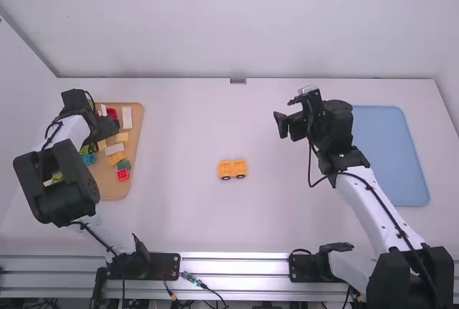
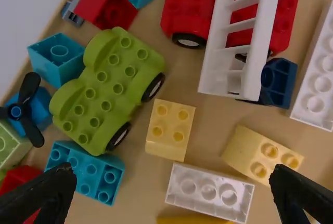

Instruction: Assemble lego blocks to make yellow taxi

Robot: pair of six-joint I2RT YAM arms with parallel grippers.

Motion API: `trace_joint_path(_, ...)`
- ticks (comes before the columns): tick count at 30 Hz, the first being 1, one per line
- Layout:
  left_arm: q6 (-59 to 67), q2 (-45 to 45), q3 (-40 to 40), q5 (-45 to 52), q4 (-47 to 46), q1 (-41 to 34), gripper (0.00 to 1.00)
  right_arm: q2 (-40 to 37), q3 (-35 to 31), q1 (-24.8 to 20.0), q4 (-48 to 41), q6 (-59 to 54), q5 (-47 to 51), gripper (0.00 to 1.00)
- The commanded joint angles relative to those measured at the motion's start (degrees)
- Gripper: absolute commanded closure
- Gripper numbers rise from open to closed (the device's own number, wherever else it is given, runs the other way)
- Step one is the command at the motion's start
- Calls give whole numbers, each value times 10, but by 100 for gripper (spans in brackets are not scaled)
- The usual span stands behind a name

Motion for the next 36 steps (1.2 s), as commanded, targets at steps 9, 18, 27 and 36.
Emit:
trace_joint_path(9, -1, -11, 6, 64, -10, 9, 1, -12, -4, 0, -4, 2, 4, 1)
trace_joint_path(18, -15, 18, 63, 65, -83, 21, 1, -12, -4, -1, -14, 2, 4, 1)
trace_joint_path(27, 16, 60, 84, 126, -103, 51, 1, -12, -4, 0, -13, 2, 2, 1)
trace_joint_path(36, 31, 69, 89, 111, -97, 46, 1, -12, -4, 0, -14, 2, -12, 1)
